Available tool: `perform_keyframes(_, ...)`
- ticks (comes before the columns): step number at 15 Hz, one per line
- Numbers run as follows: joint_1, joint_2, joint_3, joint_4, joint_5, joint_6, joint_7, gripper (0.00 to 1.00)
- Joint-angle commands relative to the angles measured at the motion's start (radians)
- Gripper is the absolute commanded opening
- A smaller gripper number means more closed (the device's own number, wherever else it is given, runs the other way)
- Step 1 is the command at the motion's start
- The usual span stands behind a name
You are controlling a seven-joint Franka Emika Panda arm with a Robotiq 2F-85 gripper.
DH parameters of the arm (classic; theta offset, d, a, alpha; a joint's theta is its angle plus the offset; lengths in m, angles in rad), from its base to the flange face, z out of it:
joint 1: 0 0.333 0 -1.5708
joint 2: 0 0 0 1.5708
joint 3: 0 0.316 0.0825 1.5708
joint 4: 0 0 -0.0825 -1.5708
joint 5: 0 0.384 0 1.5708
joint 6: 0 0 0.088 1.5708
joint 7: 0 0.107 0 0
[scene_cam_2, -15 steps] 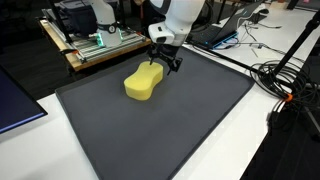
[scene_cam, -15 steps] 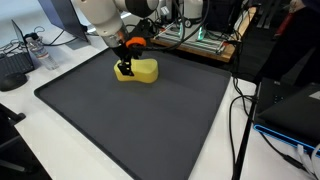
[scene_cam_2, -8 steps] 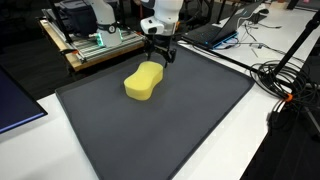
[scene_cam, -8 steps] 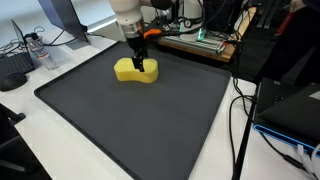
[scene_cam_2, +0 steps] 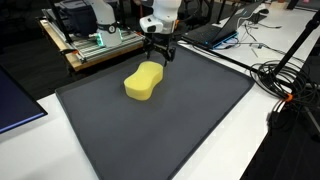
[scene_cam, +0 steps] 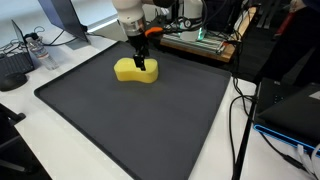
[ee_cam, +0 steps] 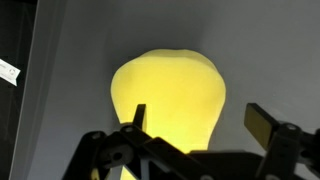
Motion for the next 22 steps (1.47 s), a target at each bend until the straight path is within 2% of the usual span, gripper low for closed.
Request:
perform_keyframes(1,-0.041,0.005,0.034,-0.010,0.054,0.014,-0.088,1.00)
perform_keyframes(8,-0.090,-0.011,0.038,-0.093,0.145,0.087,-0.274,1.00)
perform_keyframes(16,-0.128,-0.019,0.050,-0.209,0.295,0.294,-0.460,1.00)
perform_keyframes(22,-0.127,0.020,0.059,-0.170,0.364,0.266,-0.551,1.00)
